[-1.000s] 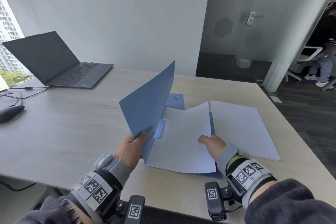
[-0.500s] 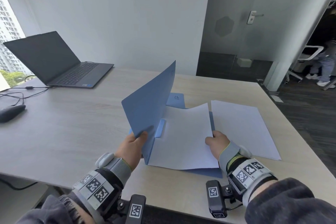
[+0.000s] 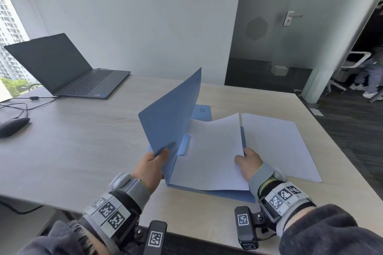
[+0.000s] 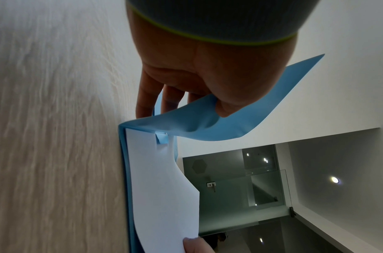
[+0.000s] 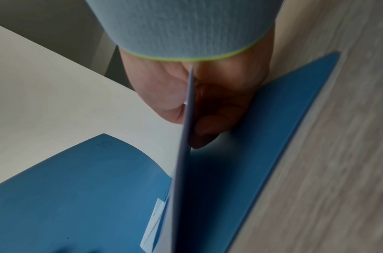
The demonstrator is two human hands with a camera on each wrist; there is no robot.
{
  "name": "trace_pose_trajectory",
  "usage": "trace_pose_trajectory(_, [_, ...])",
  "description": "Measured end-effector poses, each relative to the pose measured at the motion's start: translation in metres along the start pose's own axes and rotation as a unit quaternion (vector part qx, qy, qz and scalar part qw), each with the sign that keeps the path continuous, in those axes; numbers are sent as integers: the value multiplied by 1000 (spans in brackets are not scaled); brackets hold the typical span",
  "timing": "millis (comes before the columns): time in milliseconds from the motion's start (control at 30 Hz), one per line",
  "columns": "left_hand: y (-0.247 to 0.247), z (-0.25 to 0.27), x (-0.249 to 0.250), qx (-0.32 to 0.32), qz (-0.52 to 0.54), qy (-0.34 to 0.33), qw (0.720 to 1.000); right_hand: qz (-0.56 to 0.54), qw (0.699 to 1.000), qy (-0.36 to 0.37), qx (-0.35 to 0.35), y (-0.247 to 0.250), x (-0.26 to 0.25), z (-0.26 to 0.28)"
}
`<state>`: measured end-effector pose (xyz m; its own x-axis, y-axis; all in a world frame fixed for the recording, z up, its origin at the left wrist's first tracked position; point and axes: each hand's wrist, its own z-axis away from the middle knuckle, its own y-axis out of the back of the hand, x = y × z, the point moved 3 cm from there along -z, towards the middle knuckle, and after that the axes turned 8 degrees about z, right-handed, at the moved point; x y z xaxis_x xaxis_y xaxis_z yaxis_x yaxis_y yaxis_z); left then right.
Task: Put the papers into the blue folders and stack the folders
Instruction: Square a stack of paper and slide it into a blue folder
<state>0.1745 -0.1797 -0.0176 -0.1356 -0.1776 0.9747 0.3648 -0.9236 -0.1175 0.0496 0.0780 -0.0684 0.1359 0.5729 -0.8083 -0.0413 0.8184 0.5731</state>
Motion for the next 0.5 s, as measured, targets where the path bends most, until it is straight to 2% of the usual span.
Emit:
trace_pose_trajectory(267, [-2,1,1,-5,0,-3,1000,2,1000,2,-18,0,0,-2])
trace_pose_trajectory(500, [-2,3,3,-10,-55,-12,998,19,999,-35,-26,12,1,3])
